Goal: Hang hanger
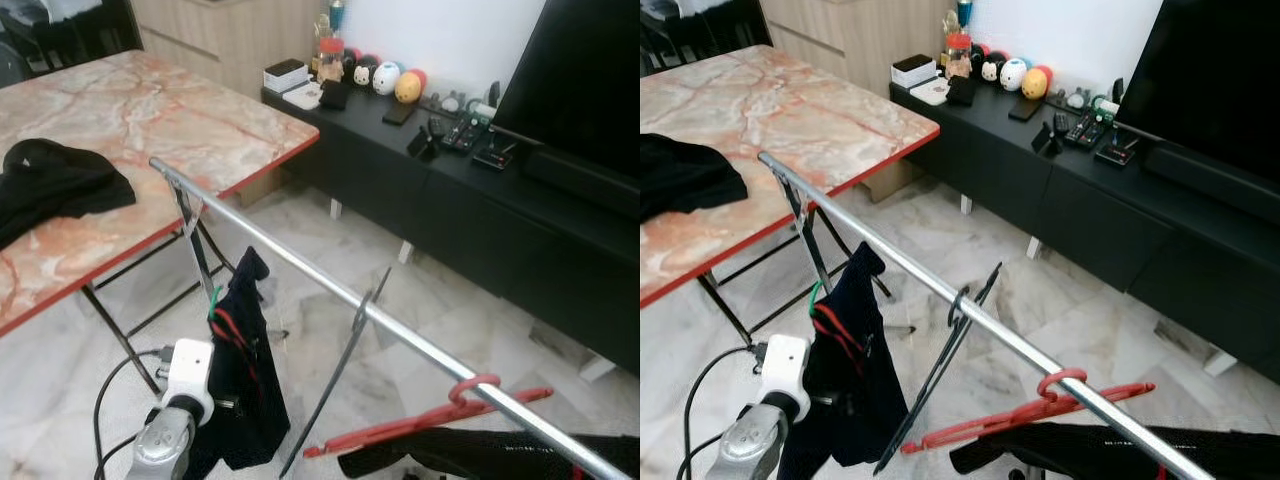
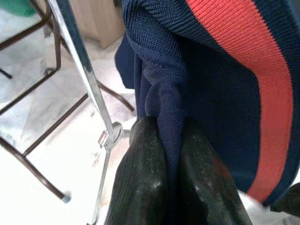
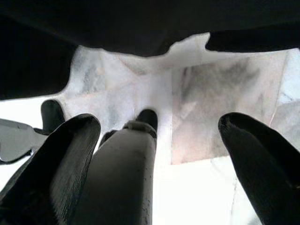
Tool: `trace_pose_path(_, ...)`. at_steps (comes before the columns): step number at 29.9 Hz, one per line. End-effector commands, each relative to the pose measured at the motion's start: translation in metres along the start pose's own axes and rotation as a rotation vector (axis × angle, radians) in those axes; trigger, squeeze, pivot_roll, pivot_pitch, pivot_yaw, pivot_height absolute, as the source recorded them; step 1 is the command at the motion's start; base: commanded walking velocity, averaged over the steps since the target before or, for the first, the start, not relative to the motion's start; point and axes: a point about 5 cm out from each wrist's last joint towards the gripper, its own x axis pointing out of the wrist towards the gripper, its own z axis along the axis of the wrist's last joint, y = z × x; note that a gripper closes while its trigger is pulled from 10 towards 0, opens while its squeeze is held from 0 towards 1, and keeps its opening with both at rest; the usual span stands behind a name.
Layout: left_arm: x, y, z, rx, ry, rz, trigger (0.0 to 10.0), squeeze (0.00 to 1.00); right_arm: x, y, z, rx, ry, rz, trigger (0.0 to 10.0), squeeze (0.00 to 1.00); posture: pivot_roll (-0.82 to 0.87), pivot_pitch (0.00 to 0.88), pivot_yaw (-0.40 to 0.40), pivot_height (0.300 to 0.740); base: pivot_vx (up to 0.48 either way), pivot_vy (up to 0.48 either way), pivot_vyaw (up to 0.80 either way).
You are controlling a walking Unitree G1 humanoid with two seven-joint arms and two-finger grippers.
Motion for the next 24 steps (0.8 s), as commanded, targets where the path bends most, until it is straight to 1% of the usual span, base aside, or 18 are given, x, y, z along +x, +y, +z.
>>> trace_pose_path(1,0.0013,-0.0011,0.0044,0.011,-0.036,-0.011,10.0,0.00,-0.0006,-0.0028,-0.0007,-0.004,-0.002,-0.013,10.0,0.00,0.03,0.000,-0.041,0.740,-0.334,0.000,0.00)
trace_pose_path(10,0.0015,0.0000,0.0041,0.016,-0.047,-0.009,10.0,0.00,-0.0009,-0.0039,-0.0018,-0.004,-0.006,-0.028,10.0,0.00,0.03,0.000,-0.042,0.740,-0.331,0.000,0.00)
trace_pose_path(13,0.0016,0.0013,0.0040,0.017,-0.048,-0.005,10.0,0.00,-0.0010,-0.0048,-0.0013,0.018,-0.017,-0.045,10.0,0.00,0.03,0.000,-0.041,0.740,-0.331,0.000,0.00)
trace_pose_path(24,0.0033,0.0029,0.0033,0.011,-0.053,0.008,10.0,0.00,-0.0010,-0.0059,0.0009,0.023,-0.025,-0.051,10.0,0.00,0.03,0.000,-0.048,0.740,-0.330,0.000,0.00)
